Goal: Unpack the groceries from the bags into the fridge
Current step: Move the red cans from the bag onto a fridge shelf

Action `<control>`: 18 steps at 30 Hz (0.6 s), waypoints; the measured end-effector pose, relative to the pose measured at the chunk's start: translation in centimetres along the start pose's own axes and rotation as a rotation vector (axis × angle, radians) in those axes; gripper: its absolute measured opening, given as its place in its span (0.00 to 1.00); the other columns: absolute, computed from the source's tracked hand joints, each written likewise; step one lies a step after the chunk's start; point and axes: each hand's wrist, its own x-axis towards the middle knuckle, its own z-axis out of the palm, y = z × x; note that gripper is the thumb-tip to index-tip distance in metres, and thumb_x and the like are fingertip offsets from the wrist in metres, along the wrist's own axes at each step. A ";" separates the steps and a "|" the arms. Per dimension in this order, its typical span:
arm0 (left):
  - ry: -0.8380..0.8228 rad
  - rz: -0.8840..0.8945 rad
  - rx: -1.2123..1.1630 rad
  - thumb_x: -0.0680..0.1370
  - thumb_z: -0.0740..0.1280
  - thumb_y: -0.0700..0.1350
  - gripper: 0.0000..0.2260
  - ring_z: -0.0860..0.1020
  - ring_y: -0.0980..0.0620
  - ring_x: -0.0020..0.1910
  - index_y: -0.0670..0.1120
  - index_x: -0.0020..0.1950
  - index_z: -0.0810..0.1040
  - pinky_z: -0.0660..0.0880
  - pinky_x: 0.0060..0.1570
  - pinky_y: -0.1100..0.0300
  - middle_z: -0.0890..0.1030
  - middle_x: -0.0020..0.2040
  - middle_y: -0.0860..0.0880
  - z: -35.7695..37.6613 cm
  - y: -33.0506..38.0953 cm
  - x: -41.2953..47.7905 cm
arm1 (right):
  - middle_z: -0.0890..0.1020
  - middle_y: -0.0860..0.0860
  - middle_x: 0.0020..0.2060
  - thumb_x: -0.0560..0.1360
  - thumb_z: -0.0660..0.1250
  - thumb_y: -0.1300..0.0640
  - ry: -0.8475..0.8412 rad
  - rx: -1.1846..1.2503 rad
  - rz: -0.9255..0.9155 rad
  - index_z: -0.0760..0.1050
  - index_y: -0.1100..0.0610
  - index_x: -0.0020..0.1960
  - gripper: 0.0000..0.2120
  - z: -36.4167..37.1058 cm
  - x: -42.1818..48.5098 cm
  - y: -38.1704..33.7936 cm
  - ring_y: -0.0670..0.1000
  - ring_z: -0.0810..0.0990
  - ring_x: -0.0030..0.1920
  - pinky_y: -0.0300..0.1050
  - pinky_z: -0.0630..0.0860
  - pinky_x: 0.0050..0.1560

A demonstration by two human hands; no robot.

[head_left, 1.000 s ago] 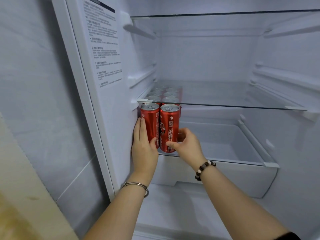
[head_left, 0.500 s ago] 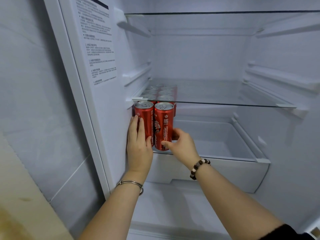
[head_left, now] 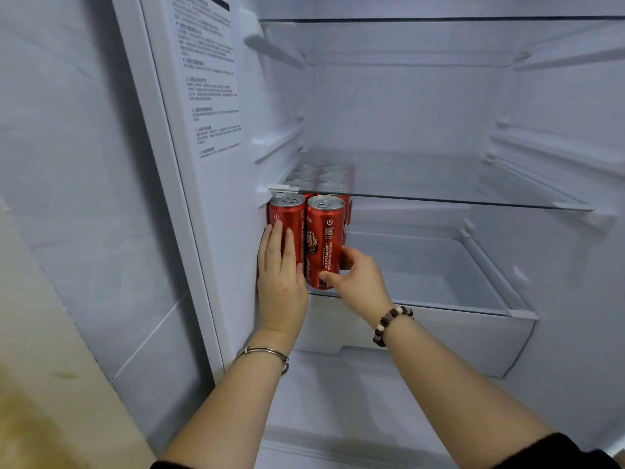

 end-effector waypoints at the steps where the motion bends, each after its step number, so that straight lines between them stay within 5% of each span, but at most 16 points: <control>1: 0.009 0.015 0.016 0.78 0.57 0.37 0.19 0.64 0.41 0.70 0.33 0.68 0.68 0.63 0.70 0.48 0.68 0.69 0.35 0.1 -0.1 0.0 | 0.79 0.49 0.58 0.71 0.73 0.57 0.001 0.003 0.001 0.71 0.55 0.66 0.25 0.0 0.0 0.0 0.47 0.77 0.58 0.38 0.70 0.54; 7: 0.061 -0.019 -0.010 0.74 0.65 0.30 0.21 0.65 0.42 0.68 0.33 0.67 0.69 0.63 0.70 0.51 0.70 0.67 0.36 0.1 0.4 0.3 | 0.79 0.49 0.58 0.71 0.73 0.57 -0.001 0.006 0.003 0.71 0.54 0.66 0.26 0.1 0.1 0.0 0.48 0.77 0.59 0.42 0.73 0.59; 11: 0.075 -0.052 -0.068 0.71 0.66 0.29 0.23 0.65 0.44 0.68 0.35 0.67 0.71 0.61 0.71 0.56 0.70 0.67 0.37 -0.3 0.9 0.3 | 0.79 0.49 0.59 0.72 0.72 0.56 -0.033 -0.016 -0.010 0.69 0.54 0.67 0.26 -0.2 -0.1 -0.1 0.47 0.77 0.59 0.36 0.72 0.53; 18: 0.014 0.028 -0.146 0.76 0.60 0.39 0.18 0.69 0.44 0.65 0.38 0.66 0.73 0.65 0.67 0.54 0.72 0.65 0.40 -1.3 1.4 0.0 | 0.77 0.48 0.60 0.73 0.71 0.53 -0.001 -0.029 -0.011 0.67 0.54 0.70 0.27 -2.0 -1.1 0.7 0.43 0.74 0.57 0.40 0.73 0.57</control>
